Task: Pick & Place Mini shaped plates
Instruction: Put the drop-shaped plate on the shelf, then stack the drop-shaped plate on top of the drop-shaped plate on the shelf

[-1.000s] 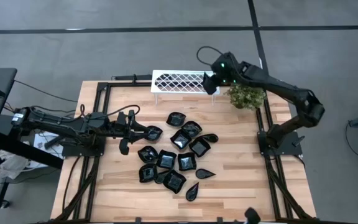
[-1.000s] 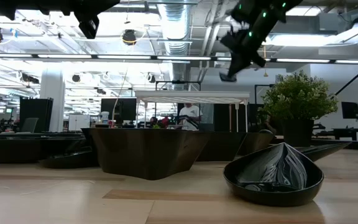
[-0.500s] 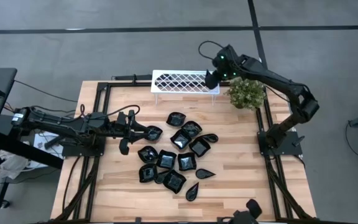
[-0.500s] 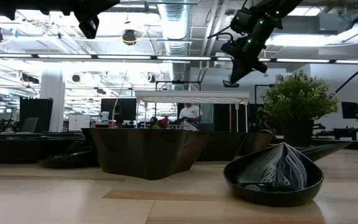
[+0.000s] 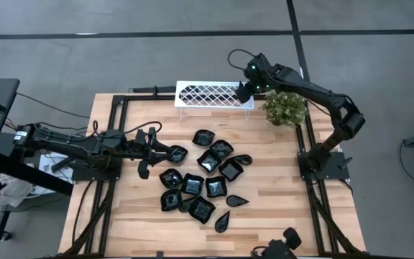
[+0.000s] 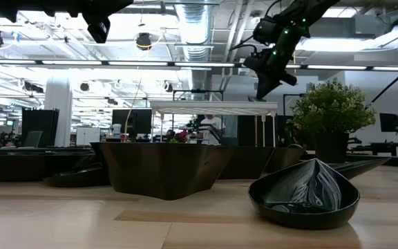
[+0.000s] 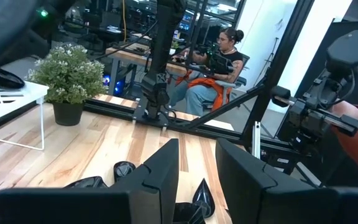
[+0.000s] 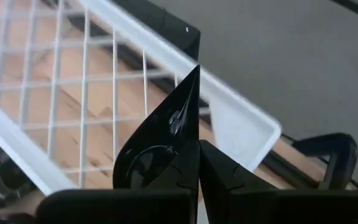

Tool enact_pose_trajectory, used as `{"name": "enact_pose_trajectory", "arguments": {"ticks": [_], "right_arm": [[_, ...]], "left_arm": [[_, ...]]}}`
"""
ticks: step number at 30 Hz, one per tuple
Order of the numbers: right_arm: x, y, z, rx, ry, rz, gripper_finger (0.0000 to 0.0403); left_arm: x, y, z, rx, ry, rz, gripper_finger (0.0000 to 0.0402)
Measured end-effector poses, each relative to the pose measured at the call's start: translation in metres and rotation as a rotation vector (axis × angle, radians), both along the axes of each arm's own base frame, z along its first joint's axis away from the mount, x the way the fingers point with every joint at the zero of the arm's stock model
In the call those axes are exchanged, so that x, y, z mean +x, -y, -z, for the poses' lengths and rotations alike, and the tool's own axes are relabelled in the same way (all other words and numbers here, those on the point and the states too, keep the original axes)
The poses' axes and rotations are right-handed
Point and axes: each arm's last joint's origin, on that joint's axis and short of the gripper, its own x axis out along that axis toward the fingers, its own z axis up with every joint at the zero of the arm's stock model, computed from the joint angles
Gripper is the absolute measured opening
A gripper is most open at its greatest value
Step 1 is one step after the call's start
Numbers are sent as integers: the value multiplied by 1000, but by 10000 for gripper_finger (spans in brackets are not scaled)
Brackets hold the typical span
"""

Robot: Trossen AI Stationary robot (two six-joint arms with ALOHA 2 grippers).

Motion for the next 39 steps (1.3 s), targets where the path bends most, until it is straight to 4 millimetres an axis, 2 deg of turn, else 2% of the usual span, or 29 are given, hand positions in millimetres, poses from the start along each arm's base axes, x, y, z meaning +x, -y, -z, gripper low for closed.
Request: {"name": "enact_pose_trajectory", "arguments": {"ticks": [22,33,39], "right_arm": [[-1,-1,1,14,-10,5,1],[-1,-1,1,11,-13,0,66],[-1,-1,1,-3,-25,-23,74]], "left_arm": [[0,0,0,2,0,0,108],[0,0,0,2,0,0,108],[0,0,0,2,0,0,108]]}}
